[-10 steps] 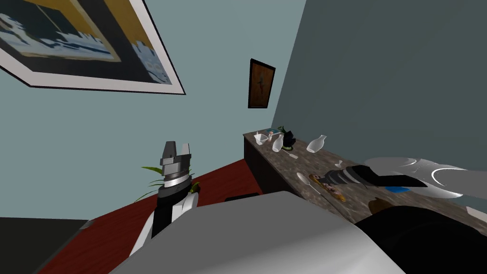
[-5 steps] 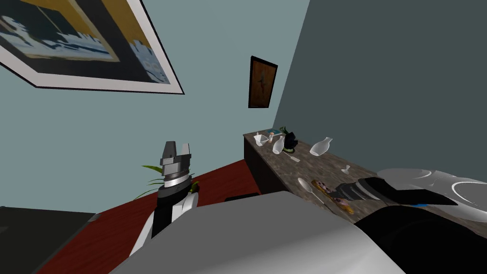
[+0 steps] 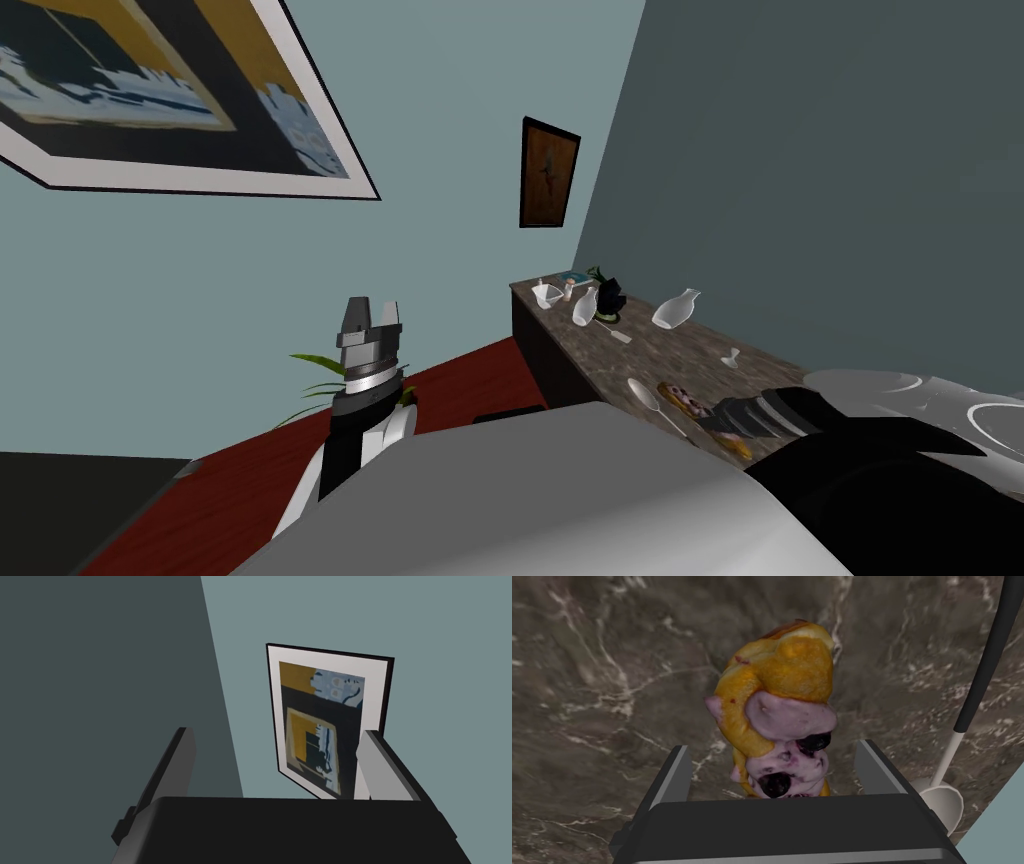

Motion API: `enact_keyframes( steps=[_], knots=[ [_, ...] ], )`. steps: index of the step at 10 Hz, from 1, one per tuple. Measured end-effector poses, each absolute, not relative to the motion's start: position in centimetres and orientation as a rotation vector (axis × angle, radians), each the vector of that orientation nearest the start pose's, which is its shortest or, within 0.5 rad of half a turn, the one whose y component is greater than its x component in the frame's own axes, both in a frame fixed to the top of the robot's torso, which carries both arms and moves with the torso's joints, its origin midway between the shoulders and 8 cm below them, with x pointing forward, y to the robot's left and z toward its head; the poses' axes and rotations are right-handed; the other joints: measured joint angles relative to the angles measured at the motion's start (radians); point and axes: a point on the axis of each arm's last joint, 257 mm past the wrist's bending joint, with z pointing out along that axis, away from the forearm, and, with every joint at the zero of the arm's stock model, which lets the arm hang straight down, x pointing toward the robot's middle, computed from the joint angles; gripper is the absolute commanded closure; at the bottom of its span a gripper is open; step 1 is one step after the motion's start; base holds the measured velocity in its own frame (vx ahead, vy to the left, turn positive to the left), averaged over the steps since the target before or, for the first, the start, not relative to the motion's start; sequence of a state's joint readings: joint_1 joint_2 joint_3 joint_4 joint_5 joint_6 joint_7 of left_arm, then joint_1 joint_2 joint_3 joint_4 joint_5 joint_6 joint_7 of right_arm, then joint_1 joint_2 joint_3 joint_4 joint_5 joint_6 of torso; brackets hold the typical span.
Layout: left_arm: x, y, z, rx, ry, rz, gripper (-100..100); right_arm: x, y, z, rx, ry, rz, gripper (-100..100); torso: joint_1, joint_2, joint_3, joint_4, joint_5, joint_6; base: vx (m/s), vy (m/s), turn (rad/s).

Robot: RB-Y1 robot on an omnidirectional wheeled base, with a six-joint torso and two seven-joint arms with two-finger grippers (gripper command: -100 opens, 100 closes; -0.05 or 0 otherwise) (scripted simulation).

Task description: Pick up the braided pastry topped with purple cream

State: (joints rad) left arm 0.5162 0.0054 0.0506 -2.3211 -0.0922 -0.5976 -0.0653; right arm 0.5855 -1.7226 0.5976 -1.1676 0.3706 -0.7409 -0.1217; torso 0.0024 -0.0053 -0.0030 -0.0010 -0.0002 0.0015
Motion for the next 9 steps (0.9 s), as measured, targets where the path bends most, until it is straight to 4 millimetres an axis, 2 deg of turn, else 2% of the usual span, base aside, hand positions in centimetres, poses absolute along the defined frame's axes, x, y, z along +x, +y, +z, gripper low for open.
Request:
enact_keyframes(
  steps=[3, 4, 8, 9],
  knots=[
    [31.7, 27.6, 5.4, -0.463, 0.601, -1.156, 0, 7.8, -64.9, -34.1, -0.266, 2.957, 0.124, -100, 0.001, -0.001, 0.0, 0.0, 0.0, 0.0, 0.077, 0.031, -0.046],
    [31.7, 27.6, 5.4, -0.463, 0.601, -1.156, 0, 7.7, -64.9, -34.2, -0.27, 2.957, 0.125, 100, 0.0, 0.002, 0.001, 0.0, 0.0, 0.0, 0.006, 0.004, 0.002],
    [31.7, 27.6, 5.4, -0.463, 0.601, -1.156, 0, 7.7, -64.9, -34.2, -0.269, 2.957, 0.126, 100, -0.002, 0.005, 0.003, 0.001, 0.0, 0.0, 0.0, 0.0, 0.0],
    [31.7, 27.6, 5.4, -0.463, 0.601, -1.156, 0, 7.7, -64.9, -34.2, -0.269, 2.957, 0.126, 0, -0.002, 0.005, 0.003, 0.001, 0.0, 0.0, 0.0, 0.0, 0.0]
  ],
)
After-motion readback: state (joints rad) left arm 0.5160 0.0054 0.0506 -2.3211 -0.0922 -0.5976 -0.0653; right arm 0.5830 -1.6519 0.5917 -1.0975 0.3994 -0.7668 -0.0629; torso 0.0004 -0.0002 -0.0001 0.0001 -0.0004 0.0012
